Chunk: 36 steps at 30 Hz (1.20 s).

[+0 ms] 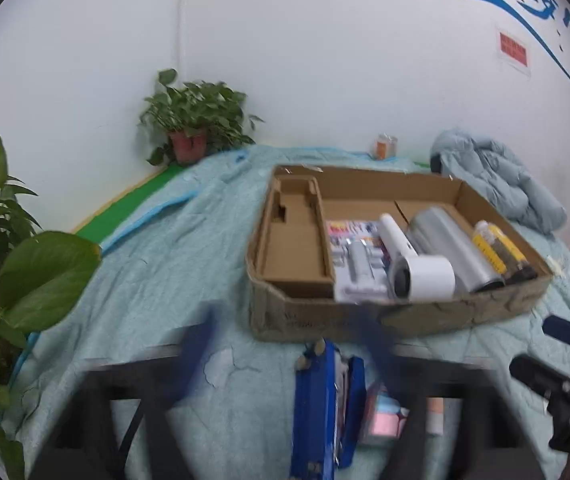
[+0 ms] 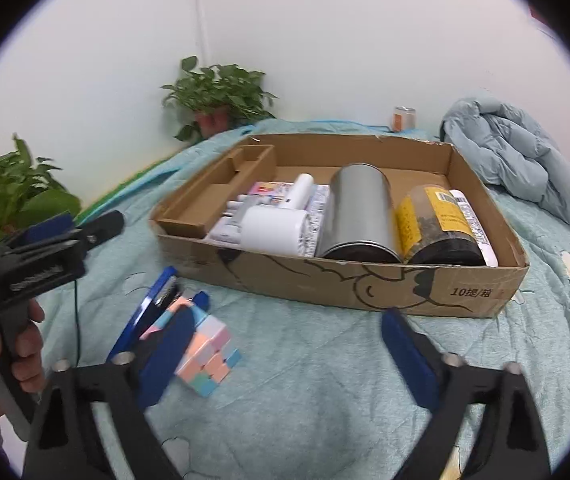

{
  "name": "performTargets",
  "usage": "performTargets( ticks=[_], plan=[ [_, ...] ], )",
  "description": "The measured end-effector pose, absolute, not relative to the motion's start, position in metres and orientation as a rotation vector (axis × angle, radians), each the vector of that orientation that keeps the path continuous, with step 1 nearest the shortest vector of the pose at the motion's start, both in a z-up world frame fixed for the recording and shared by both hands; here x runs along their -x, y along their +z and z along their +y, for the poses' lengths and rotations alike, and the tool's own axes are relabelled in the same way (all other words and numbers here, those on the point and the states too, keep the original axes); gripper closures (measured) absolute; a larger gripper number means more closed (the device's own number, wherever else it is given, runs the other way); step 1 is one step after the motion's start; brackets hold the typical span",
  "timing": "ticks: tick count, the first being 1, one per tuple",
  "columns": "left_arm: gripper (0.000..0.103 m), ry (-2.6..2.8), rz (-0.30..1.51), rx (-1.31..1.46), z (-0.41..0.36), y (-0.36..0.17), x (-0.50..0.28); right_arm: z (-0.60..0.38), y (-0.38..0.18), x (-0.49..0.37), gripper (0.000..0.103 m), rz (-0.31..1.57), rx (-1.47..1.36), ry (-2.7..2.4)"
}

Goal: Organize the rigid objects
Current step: 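Move the right gripper to the pastel Rubik's cube and grasp it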

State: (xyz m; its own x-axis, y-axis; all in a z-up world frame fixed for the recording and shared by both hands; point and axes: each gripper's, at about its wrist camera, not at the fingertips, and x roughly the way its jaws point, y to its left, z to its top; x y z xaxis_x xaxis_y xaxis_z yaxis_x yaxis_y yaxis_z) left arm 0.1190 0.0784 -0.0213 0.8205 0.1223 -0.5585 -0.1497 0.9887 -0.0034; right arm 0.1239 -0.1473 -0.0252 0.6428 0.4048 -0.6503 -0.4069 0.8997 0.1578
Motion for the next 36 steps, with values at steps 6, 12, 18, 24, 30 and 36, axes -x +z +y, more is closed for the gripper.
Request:
performTargets(
  ticks=[6,12,18,24,30,36],
  plan=[
    [0.035,0.127,0.703,0.151,0.087,-0.035,-0.107,-0.163,-0.022,-0.106,0.000,0.704,-0.055,0.478],
    [0.000,0.128,0.688,0.178,0.090,-0.044,-0.087,-0.158,-0.034,-0.097,0.001,0.775,-0.003,0.545],
    [0.000,0.014,0.634,0.193,0.089,-0.046,-0.069,-0.137,-0.060,-0.101,0.001,0.913,-0.009,0.644],
    [0.002,-0.162,0.739,0.240,0.084,-0.053,-0.091,-0.123,-0.081,-0.124,0.001,0.973,-0.081,0.679],
    [0.010,-0.375,0.864,0.203,0.050,-0.064,-0.134,-0.106,-0.084,-0.115,0.001,0.908,0.007,0.721],
    [0.032,-0.434,0.976,0.272,0.042,-0.088,-0.154,-0.118,-0.089,-0.127,0.001,0.936,-0.070,0.697]
  ],
)
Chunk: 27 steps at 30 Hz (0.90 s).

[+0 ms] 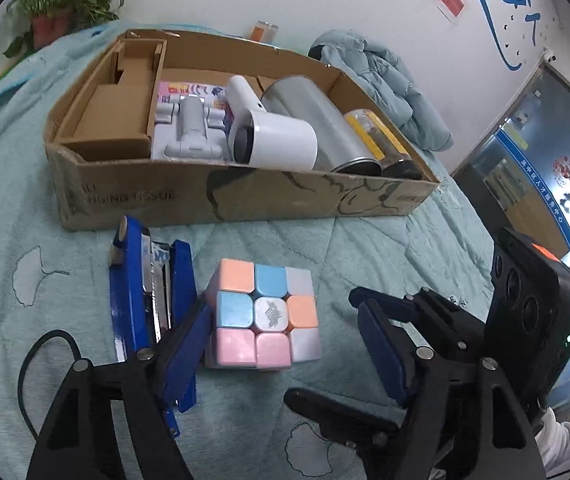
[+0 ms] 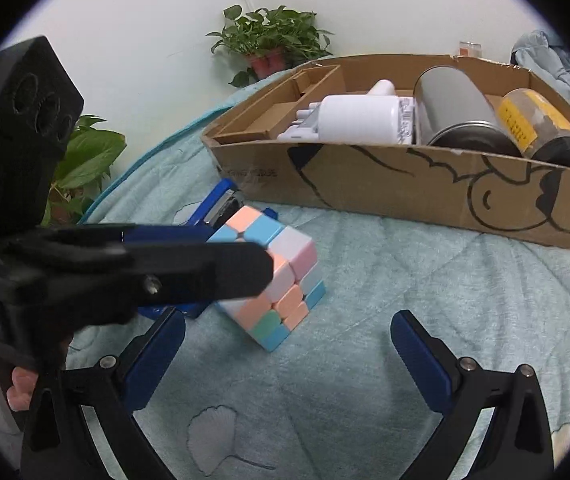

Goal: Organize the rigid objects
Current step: 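Move the right gripper to the pastel Rubik's cube and grasp it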

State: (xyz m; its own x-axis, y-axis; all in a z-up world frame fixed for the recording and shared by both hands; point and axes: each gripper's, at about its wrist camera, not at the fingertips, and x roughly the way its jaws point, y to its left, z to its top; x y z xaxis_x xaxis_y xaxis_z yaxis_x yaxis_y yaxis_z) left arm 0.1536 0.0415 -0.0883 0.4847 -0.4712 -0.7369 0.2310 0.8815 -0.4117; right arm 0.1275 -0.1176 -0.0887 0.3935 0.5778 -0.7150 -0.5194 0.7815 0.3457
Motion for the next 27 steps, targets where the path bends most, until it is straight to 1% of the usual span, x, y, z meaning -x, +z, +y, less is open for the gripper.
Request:
performTargets(
  ticks=[1,3,5,6,9,10,11,17,19,24,25,26,27],
  plan=[
    [0.035,-0.445,0.983,0.286,0.041,-0.090,-0.155,-0.119,-0.090,-0.128,0.001,0.938,-0.072,0.696],
    [0.038,-0.501,1.009,0.348,0.040,-0.096,-0.157,-0.121,-0.091,-0.130,0.008,0.941,-0.077,0.707],
    [0.040,-0.545,1.048,0.388,0.033,-0.101,-0.156,-0.121,-0.091,-0.130,0.028,0.940,-0.066,0.737],
    [0.040,-0.553,1.068,0.394,0.029,-0.104,-0.155,-0.121,-0.091,-0.129,0.032,0.940,-0.067,0.763],
    [0.040,-0.574,1.103,0.386,0.016,-0.112,-0.146,-0.128,-0.085,-0.119,0.033,0.914,-0.014,0.758],
    [0.038,-0.587,1.117,0.415,0.014,-0.116,-0.143,-0.132,-0.084,-0.116,0.033,0.919,-0.012,0.771],
    [0.040,-0.592,1.124,0.441,0.014,-0.119,-0.141,-0.138,-0.083,-0.111,0.034,0.923,-0.018,0.783],
    [0.040,-0.545,1.145,0.517,0.018,-0.131,-0.139,-0.160,-0.082,-0.088,0.034,0.946,-0.012,0.807],
    [0.039,-0.550,1.142,0.558,0.022,-0.132,-0.138,-0.162,-0.081,-0.091,0.034,0.940,-0.008,0.792],
    [0.039,-0.518,1.131,0.545,0.022,-0.129,-0.143,-0.157,-0.083,-0.108,0.034,0.939,0.025,0.769],
    [0.043,-0.512,1.136,0.544,0.022,-0.130,-0.143,-0.155,-0.083,-0.108,0.035,0.938,0.030,0.775],
    [0.048,-0.500,1.145,0.532,0.019,-0.132,-0.144,-0.150,-0.085,-0.109,0.044,0.941,0.040,0.788],
    [0.049,-0.488,1.150,0.517,0.017,-0.134,-0.144,-0.147,-0.087,-0.109,0.046,0.947,0.042,0.800]
  ],
)
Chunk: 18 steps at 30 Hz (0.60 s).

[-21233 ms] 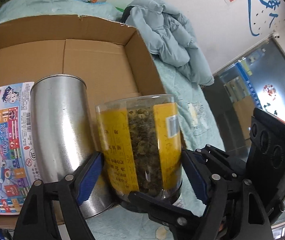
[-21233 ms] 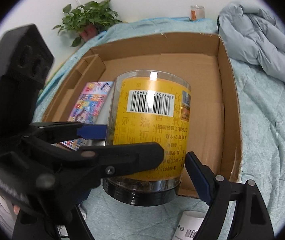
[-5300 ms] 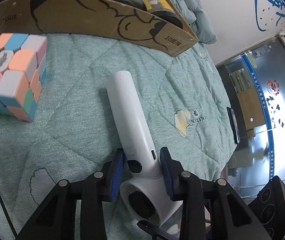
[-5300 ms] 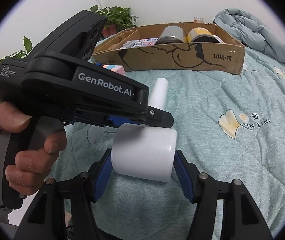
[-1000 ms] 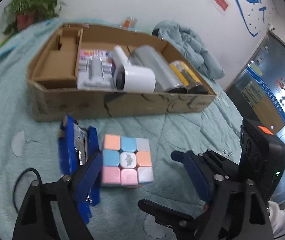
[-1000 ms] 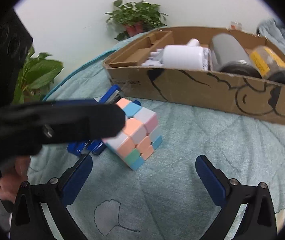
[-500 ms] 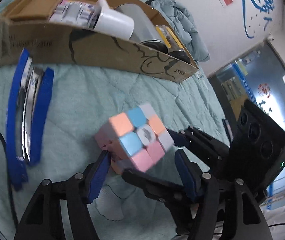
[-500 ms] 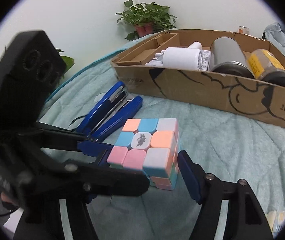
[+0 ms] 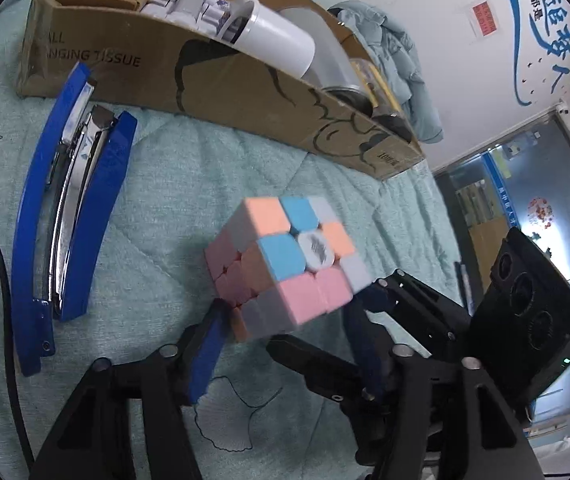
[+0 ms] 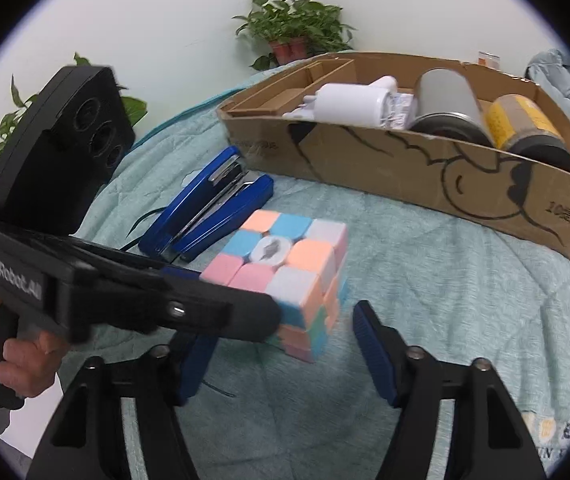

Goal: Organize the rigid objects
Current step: 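Move the right gripper to the pastel Rubik's cube and grasp it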

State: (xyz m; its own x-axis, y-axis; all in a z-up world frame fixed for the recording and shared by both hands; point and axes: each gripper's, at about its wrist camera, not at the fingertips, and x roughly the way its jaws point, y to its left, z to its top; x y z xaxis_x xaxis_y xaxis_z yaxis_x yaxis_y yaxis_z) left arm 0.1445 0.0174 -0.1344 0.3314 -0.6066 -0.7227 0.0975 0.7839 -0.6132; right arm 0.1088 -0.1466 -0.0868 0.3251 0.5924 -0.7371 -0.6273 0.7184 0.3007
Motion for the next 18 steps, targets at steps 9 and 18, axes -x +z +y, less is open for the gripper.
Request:
performTargets(
  ticks=[9,18],
  plan=[
    [0.053,-0.463,1.074,0.439,0.018,-0.123,-0.138,-0.139,-0.089,-0.106,0.047,0.933,0.051,0.772],
    [0.051,-0.482,0.977,0.463,0.029,-0.111,-0.138,-0.144,-0.088,-0.115,0.047,0.933,0.021,0.774]
  ],
)
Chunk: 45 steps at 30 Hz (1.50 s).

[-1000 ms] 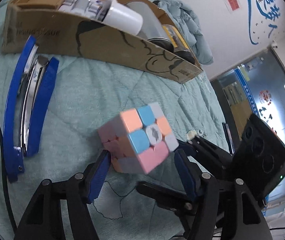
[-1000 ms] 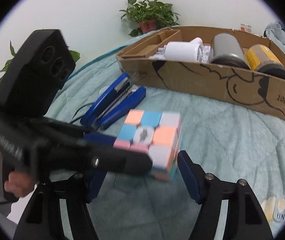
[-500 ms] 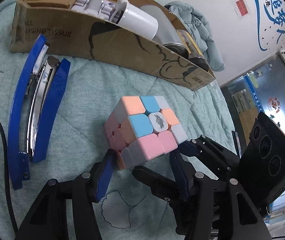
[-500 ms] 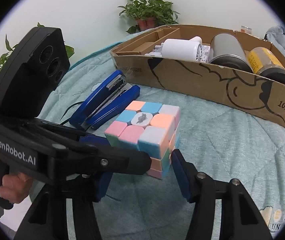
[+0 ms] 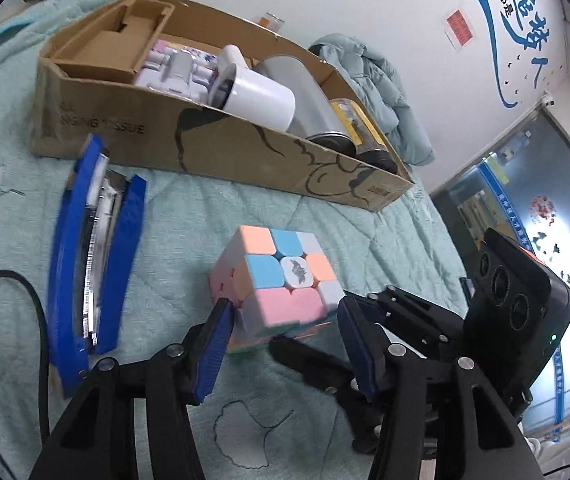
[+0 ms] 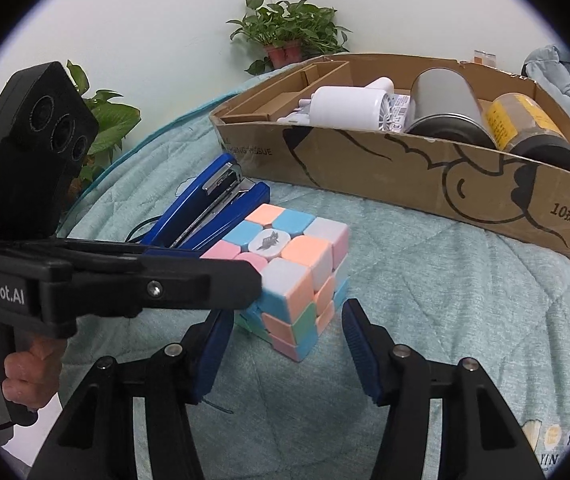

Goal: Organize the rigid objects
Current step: 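Move the right gripper to the pastel Rubik's cube and grasp it, then carry the Rubik's cube into the box beside the phone stand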

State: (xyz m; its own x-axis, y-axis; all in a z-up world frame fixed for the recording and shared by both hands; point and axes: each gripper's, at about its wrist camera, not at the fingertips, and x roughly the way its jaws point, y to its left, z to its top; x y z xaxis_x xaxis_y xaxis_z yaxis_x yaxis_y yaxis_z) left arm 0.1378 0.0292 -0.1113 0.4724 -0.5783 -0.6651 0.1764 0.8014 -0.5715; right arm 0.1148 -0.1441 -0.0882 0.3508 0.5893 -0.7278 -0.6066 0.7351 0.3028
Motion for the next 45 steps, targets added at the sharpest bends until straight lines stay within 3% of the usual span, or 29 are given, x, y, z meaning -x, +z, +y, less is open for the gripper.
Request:
performTargets(
  ticks=[8,25,36,45],
  plan=[
    [0.052,-0.448,0.923,0.378,0.021,-0.101,-0.136,-0.136,-0.086,-0.118,0.047,0.919,0.018,0.751],
    [0.055,-0.402,0.753,0.343,0.052,-0.032,-0.150,-0.111,-0.027,-0.140,0.048,0.702,0.106,0.751],
    [0.055,-0.400,0.696,0.243,0.072,0.010,-0.230,-0.095,-0.013,-0.203,0.048,0.665,0.035,0.755],
    [0.055,-0.388,0.729,0.215,0.086,0.011,-0.318,-0.077,-0.013,-0.269,0.048,0.721,0.037,0.773]
  ],
)
